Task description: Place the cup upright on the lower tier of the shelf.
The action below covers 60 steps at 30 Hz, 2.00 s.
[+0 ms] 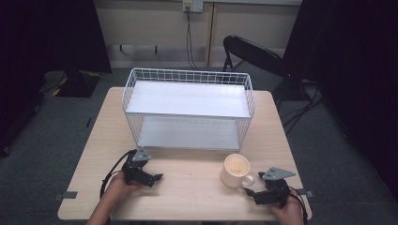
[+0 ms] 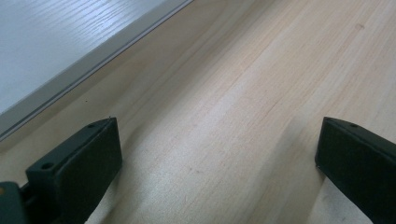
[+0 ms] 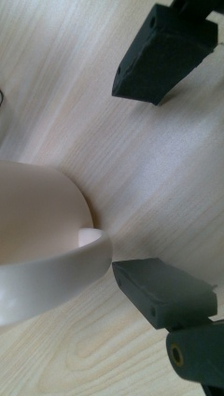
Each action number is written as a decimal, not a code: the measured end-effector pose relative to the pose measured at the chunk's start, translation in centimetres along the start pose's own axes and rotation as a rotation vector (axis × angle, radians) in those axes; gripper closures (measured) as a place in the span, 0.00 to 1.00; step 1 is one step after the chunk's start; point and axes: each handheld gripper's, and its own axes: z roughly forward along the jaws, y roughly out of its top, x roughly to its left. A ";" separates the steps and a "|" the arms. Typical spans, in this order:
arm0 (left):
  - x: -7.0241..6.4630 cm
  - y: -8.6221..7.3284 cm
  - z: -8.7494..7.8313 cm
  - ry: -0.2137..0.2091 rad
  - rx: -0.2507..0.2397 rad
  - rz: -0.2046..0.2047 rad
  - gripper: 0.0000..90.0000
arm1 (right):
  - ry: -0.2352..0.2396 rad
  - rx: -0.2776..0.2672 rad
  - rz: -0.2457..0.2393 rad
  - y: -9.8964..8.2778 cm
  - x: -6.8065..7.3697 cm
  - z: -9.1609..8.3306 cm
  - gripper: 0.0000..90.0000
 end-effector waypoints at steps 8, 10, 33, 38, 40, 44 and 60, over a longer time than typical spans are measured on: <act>0.0 0.0 0.0 0.000 0.000 0.000 0.00 | -0.010 -0.001 0.011 0.0 0.1 0.0 0.15; 0.0 0.0 0.0 0.000 0.000 0.000 0.00 | -0.011 -0.002 0.018 0.0 0.2 0.0 0.15; 0.0 0.0 0.0 0.000 -0.002 0.001 0.00 | 0.041 -0.033 0.001 1.1 1.7 -1.4 0.19; 0.0 0.0 0.0 0.000 -0.002 0.001 0.00 | 0.054 -0.057 -0.004 1.6 2.2 -1.8 0.20; 0.0 0.0 0.0 0.000 -0.002 0.001 0.00 | 0.054 -0.062 -0.009 1.7 2.3 -1.8 0.20; 0.0 0.0 0.0 -0.001 -0.001 0.001 0.00 | 0.061 -0.070 -0.007 2.0 2.7 -1.7 0.26; 0.0 0.0 0.1 0.001 -0.005 0.000 0.00 | 0.044 -0.120 0.013 2.3 2.6 -2.4 0.57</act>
